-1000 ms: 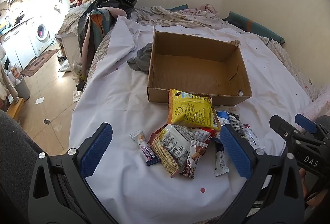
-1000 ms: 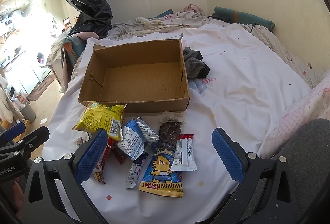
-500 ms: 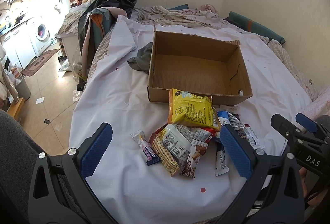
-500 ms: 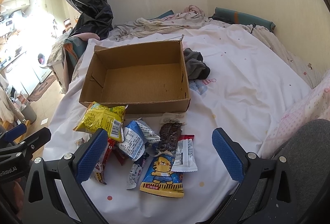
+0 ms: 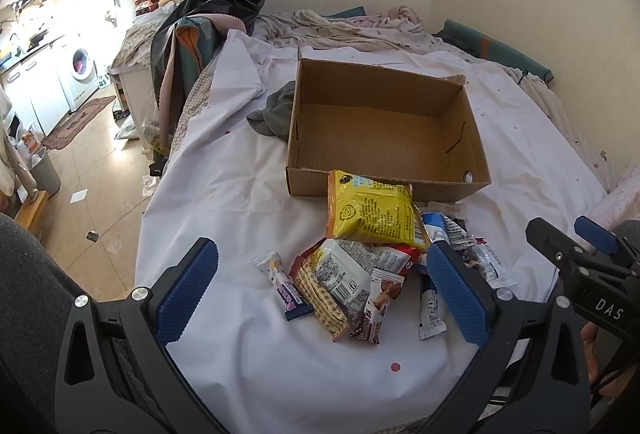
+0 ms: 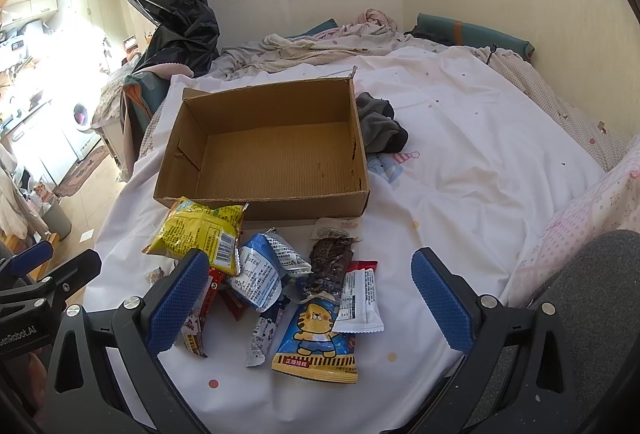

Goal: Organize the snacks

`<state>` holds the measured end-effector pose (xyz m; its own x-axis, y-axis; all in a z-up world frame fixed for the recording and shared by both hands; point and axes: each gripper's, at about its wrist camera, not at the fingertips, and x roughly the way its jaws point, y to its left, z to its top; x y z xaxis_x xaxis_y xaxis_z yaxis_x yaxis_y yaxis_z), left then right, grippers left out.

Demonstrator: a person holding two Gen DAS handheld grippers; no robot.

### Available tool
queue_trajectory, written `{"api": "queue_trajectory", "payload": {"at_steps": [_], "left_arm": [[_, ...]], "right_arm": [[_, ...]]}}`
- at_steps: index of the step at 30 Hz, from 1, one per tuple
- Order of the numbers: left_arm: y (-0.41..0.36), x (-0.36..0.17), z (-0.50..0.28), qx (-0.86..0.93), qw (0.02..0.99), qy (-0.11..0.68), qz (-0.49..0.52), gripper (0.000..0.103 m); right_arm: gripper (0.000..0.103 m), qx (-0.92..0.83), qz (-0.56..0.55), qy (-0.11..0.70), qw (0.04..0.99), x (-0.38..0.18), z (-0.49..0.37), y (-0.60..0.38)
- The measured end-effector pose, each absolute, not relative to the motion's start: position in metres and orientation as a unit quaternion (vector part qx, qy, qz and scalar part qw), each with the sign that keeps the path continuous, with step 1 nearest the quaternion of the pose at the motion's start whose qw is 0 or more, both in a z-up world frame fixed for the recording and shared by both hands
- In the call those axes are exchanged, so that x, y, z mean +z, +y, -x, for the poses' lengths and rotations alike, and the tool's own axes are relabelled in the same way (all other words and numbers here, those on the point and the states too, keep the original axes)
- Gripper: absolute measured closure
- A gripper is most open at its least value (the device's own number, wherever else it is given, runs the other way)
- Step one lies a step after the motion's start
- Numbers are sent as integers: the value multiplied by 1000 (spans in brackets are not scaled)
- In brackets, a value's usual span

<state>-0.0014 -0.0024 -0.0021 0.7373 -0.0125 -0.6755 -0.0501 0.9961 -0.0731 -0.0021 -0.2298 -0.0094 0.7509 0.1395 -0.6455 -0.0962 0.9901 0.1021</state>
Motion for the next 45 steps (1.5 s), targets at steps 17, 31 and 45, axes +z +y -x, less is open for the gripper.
{"api": "queue_trajectory", "payload": {"at_steps": [17,31,45], "left_arm": [[-2,-2,1,10,931,363,43,0],[-3,-1,0,9,929,367,40,0],[-6,-35,-110,-30,846,517,127,0]], "right_arm": [[0,63,-32,348,935,-9,2,-230],[0,63,-77,375,922,-13,-3,-238],[0,76,-133,442,884,-17,-55,-267]]}}
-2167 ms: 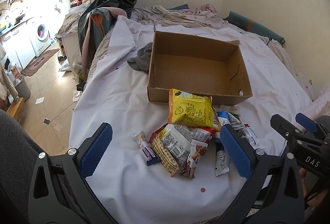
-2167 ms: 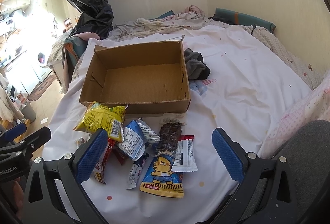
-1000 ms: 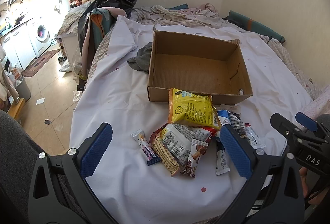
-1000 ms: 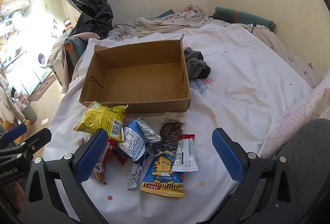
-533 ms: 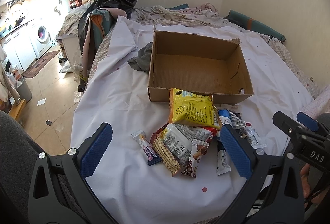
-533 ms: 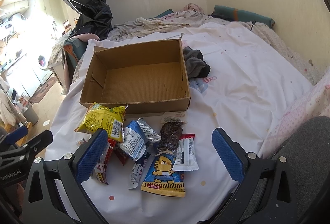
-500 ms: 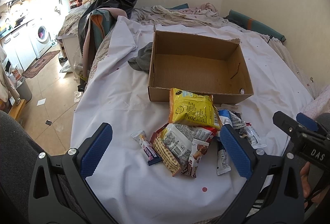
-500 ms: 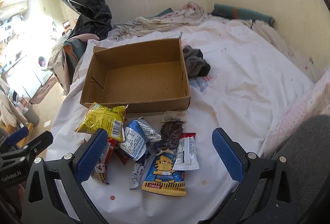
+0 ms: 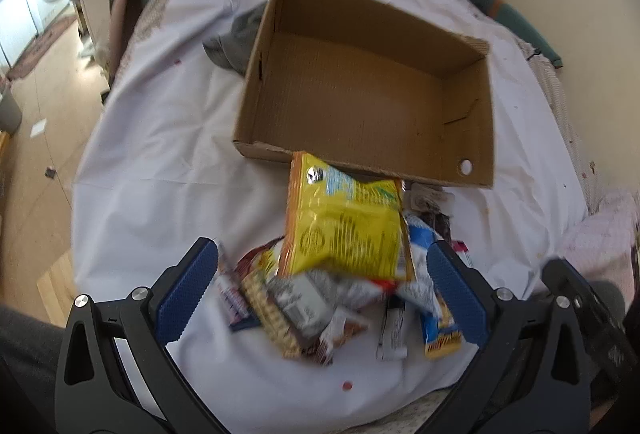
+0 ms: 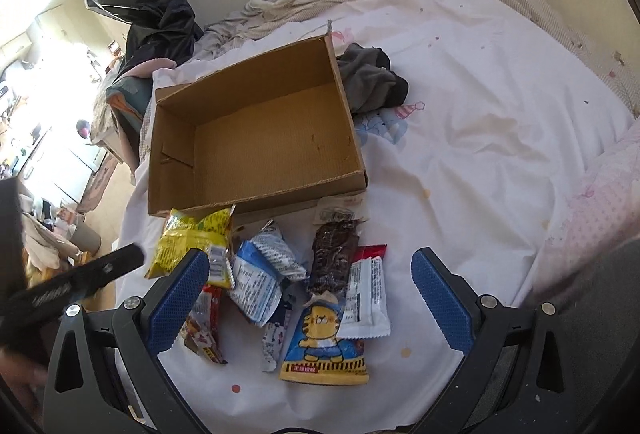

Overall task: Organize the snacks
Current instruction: 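Grasp the yellow chip bag with the left gripper and lift it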

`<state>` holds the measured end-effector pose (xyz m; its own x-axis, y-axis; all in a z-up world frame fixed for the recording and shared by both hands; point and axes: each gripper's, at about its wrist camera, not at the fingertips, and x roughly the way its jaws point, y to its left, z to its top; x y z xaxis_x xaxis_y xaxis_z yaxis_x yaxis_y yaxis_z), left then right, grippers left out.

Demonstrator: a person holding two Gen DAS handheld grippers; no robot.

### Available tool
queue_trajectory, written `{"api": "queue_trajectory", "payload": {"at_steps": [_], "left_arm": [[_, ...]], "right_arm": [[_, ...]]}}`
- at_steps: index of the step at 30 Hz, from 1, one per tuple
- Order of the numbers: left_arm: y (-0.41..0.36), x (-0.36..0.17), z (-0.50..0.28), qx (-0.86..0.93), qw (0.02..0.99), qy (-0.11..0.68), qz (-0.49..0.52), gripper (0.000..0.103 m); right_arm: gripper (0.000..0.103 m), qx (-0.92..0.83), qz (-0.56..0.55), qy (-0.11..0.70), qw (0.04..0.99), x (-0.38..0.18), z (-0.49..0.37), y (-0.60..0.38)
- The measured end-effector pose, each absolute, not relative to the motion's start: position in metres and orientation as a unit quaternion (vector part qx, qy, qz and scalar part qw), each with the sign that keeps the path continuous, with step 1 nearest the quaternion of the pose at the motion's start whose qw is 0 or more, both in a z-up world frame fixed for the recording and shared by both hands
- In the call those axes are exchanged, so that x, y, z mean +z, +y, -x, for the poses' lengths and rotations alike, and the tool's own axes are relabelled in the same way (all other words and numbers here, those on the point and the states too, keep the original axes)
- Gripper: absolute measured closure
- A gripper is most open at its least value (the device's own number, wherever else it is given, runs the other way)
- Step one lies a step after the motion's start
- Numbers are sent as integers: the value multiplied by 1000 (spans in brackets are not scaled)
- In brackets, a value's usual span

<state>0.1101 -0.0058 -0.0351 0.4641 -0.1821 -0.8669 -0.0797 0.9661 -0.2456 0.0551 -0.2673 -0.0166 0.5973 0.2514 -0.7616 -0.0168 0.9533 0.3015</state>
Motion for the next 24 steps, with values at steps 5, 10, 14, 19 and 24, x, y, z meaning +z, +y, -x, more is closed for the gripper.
{"api": "queue_trajectory", "payload": {"at_steps": [5,10,14,19,24], "left_arm": [[-18,-65,-146,-38,823,555,116,1],[-29,-81,-167,-55,803,581,123,1],[-40,-92,-171,-58,798,588,120,1],[-44,-98,-172,-73,795,590,121,31],[-44,-96,-171,-68,799,587,112,43]], "right_arm": [[0,65,-143,451,878,-24,-64,-276],[0,59,-158,474,864,-37,-66,-278],[0,44,-139,478,866,-41,-67,-277],[0,36,-147,488,860,-47,-70,-281],[0,21,-152,491,858,-50,-71,-286]]}}
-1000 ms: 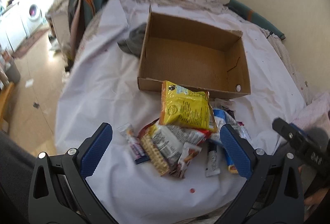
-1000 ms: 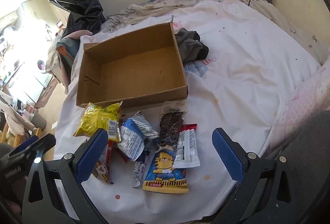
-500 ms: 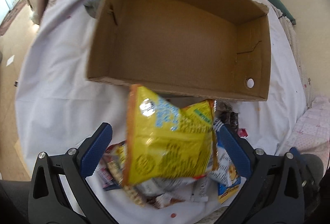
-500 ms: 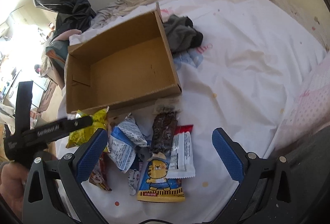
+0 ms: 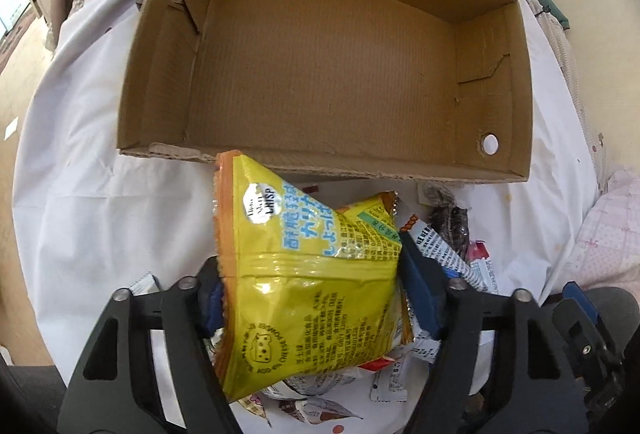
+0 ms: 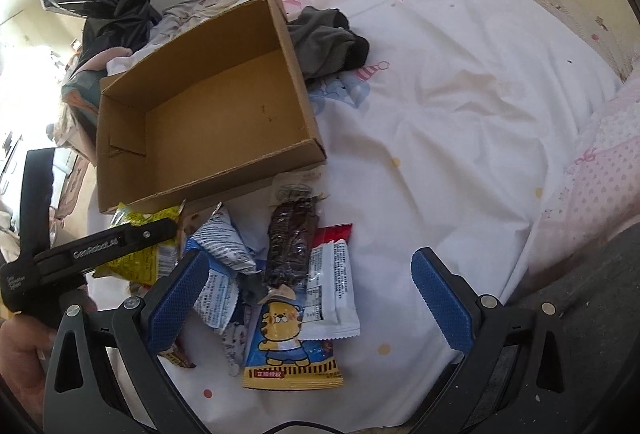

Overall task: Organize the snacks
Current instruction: 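Grasp the yellow chip bag with the left gripper and lift it, then carry the yellow bag into the box while the right gripper grasps the blue-white chip bag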

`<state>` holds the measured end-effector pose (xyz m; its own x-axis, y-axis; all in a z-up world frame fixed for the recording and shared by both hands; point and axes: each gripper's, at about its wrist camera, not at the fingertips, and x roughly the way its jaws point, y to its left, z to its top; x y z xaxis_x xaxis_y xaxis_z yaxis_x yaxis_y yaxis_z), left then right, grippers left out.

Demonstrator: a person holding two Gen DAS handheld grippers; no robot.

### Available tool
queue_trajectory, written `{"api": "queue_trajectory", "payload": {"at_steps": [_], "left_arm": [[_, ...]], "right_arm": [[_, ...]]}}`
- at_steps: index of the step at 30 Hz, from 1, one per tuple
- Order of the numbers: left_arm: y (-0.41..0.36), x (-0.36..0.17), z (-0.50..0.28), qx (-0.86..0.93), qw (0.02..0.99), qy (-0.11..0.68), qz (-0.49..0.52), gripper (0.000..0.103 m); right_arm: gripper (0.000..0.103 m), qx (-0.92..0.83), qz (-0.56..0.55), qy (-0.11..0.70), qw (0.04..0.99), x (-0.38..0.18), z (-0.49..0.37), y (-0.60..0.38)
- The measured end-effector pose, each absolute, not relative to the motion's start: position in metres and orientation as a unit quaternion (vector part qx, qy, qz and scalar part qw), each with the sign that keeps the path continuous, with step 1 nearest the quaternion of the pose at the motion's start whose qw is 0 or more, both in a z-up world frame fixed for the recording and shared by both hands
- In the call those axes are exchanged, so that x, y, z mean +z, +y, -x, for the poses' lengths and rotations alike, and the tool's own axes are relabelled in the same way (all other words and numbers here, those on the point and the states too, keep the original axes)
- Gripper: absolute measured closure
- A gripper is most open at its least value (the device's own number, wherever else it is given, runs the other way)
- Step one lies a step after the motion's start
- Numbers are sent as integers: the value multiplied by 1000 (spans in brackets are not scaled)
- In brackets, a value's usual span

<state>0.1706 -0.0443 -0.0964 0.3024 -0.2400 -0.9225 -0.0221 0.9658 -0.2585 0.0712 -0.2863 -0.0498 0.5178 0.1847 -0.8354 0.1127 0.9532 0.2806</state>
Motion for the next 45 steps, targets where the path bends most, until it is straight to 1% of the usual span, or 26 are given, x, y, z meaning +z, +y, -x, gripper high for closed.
{"api": "queue_trajectory", "payload": {"at_steps": [2,7,11,13,17,18,19,22,27,32,33,34,35,37,38,39,45], "left_arm": [[-41,-92,-168,-73,801,581,122,52],[-37,-70,-161,-84,817,560,108,57],[-27,-51,-149,-91,821,551,114,57],[-20,-40,-139,-87,826,546,112,57],[2,-25,-119,-77,833,535,121,57],[9,-23,-115,-70,835,532,124,57],[15,-23,-111,-63,836,530,128,57],[26,-25,-102,-44,839,525,134,57],[35,-33,-98,-39,834,528,156,57],[40,-33,-102,-37,835,522,172,57],[41,-33,-102,-37,834,521,177,57],[42,-33,-102,-37,834,521,179,57],[42,-34,-102,-37,833,522,179,57],[43,-36,-102,-35,831,525,179,57],[43,-38,-102,-34,829,528,181,57],[45,-39,-103,-33,827,529,185,57],[47,-39,-104,-29,827,528,191,57]], "right_arm": [[0,19,-153,491,858,-50,-72,-287],[0,18,-159,491,856,-49,-71,-291],[0,35,-180,503,845,-48,-77,-293],[0,60,-211,515,829,-49,-81,-292],[0,126,-300,563,760,-68,-93,-282],[1,137,-316,578,740,-76,-97,-276],[3,144,-324,590,725,-83,-100,-269],[10,148,-334,613,700,-99,-110,-253],[13,129,-337,634,684,-122,-131,-234],[16,129,-324,642,683,-131,-148,-213],[17,125,-322,644,682,-134,-150,-211],[23,114,-309,650,684,-136,-152,-210],[27,109,-301,654,685,-138,-154,-208],[43,114,-292,655,687,-138,-156,-207],[43,117,-288,653,690,-137,-156,-207],[48,122,-291,648,693,-136,-156,-208],[55,142,-299,609,721,-113,-138,-229]]}}
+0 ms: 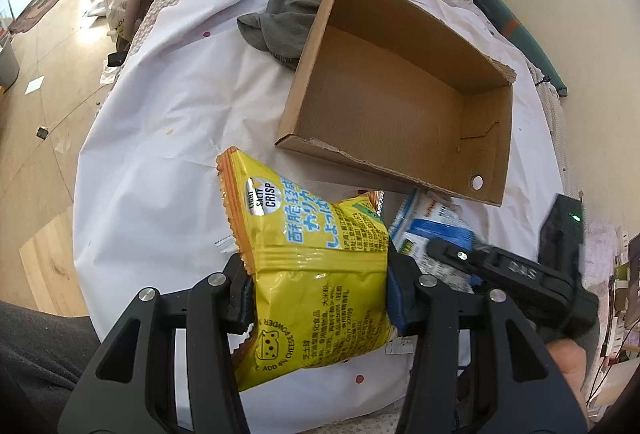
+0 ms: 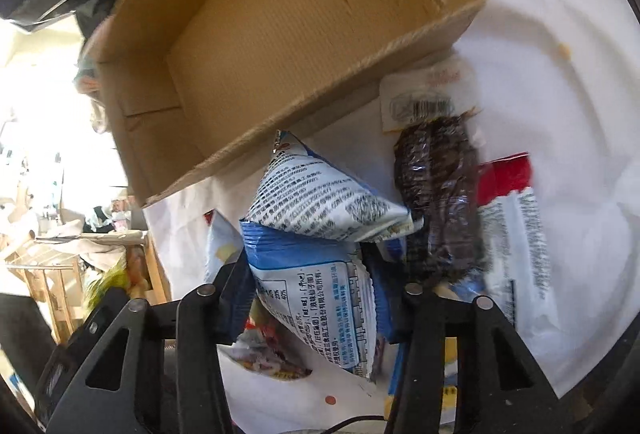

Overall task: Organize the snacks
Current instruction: 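Carry the yellow bag into the box while the right gripper grasps the blue-white chip bag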

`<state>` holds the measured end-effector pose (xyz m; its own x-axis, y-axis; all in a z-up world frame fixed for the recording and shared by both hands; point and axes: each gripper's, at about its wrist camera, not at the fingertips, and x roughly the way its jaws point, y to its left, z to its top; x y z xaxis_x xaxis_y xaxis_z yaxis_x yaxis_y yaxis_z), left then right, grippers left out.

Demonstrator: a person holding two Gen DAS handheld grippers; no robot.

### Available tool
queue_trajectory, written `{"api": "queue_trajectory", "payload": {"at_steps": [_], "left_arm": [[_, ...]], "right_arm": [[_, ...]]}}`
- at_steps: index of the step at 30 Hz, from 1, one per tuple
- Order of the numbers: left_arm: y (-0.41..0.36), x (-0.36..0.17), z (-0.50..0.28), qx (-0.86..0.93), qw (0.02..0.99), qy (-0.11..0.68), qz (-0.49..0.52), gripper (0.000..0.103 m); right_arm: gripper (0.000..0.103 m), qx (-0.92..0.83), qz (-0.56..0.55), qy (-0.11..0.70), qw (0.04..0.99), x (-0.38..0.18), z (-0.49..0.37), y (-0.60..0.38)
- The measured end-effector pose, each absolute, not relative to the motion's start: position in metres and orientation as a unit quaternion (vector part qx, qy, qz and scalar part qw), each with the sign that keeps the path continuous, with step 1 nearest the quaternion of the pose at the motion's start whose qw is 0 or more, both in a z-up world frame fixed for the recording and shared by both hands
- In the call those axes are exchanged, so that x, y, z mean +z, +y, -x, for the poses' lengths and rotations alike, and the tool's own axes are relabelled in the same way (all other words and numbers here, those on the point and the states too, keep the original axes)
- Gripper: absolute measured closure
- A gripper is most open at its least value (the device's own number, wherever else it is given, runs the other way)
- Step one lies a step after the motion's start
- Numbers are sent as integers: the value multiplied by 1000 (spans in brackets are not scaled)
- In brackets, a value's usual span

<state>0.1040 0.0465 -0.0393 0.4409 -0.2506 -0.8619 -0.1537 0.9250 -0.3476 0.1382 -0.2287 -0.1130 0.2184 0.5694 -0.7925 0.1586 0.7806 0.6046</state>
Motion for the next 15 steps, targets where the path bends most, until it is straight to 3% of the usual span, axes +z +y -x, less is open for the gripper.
{"api": "queue_trajectory", "payload": {"at_steps": [15], "left_arm": [[40,0,-119,-38,858,485,166,57]], "right_arm": [[64,233,-297,509,773,-22,-110,-279]]}}
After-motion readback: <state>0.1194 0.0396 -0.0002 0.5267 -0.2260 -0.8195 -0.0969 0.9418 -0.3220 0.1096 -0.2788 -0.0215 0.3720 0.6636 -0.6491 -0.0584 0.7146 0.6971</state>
